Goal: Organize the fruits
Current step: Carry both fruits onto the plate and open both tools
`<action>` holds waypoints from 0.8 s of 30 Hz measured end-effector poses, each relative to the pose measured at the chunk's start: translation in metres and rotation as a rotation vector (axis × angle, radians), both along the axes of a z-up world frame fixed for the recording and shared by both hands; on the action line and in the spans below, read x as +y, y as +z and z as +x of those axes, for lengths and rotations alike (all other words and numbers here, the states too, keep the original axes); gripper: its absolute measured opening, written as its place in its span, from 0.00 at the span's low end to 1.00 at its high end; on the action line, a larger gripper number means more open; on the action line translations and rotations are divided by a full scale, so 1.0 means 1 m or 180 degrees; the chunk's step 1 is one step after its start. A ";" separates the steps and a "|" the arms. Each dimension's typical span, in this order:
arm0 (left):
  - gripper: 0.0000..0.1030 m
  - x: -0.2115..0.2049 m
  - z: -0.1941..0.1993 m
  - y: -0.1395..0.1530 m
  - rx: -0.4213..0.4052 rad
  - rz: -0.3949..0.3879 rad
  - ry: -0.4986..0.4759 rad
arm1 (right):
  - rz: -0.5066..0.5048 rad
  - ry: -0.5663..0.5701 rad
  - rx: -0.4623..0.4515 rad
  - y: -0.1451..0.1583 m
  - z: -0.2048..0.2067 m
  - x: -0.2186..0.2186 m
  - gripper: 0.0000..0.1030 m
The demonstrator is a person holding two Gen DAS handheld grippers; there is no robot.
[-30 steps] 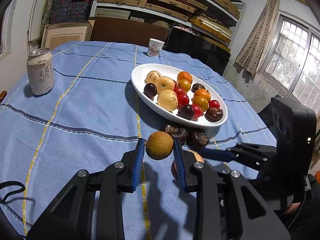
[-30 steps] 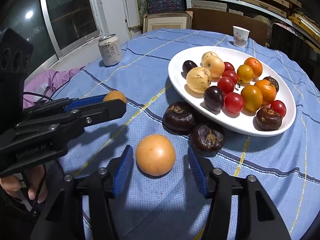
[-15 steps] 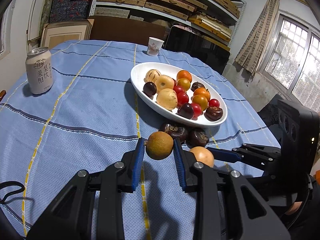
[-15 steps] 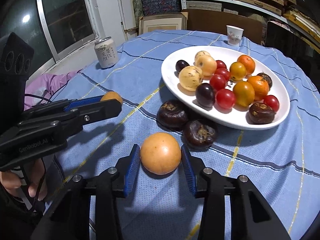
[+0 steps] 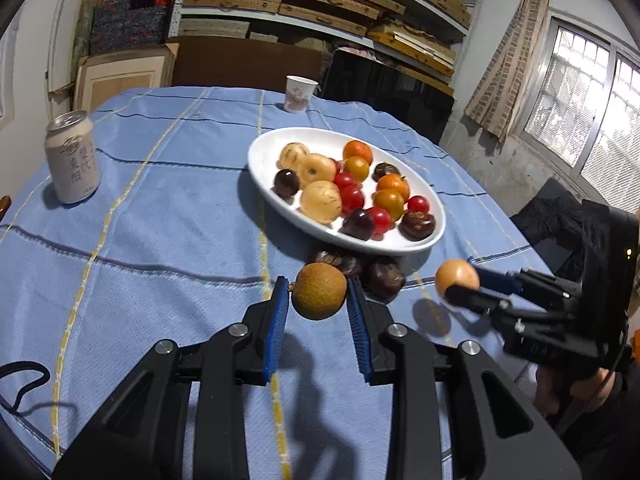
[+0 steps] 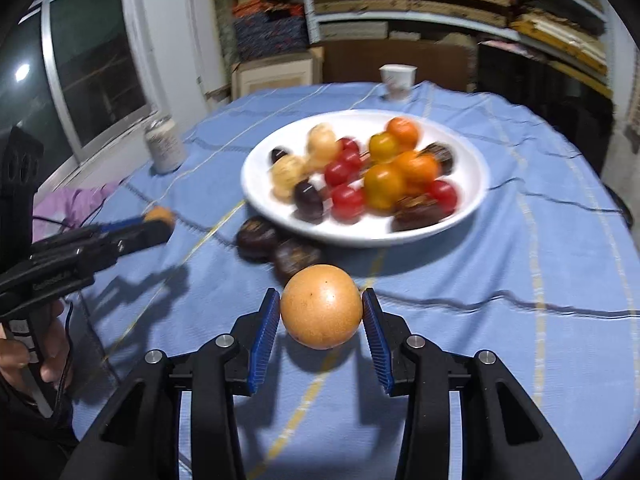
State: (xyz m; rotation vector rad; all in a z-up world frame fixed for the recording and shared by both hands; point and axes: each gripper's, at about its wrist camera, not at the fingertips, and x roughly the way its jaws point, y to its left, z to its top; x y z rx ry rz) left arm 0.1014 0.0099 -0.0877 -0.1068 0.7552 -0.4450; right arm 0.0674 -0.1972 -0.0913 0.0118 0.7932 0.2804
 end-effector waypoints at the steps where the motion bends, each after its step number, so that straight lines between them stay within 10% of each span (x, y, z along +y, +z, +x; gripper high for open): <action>1: 0.28 -0.001 0.002 0.004 -0.0009 -0.0006 -0.0015 | -0.0002 -0.0052 -0.0061 0.006 0.002 -0.006 0.41; 10: 0.28 -0.031 0.058 0.053 -0.0201 0.0147 -0.0189 | -0.0103 -0.0167 -0.0407 0.056 0.044 -0.029 0.41; 19: 0.28 -0.072 0.143 0.033 0.0104 0.0331 -0.0263 | -0.0389 -0.0129 -0.0424 0.052 0.124 -0.023 0.41; 24: 0.63 -0.077 0.162 0.026 0.0171 0.0303 -0.0204 | -0.0465 -0.0053 -0.0424 0.043 0.149 -0.016 0.47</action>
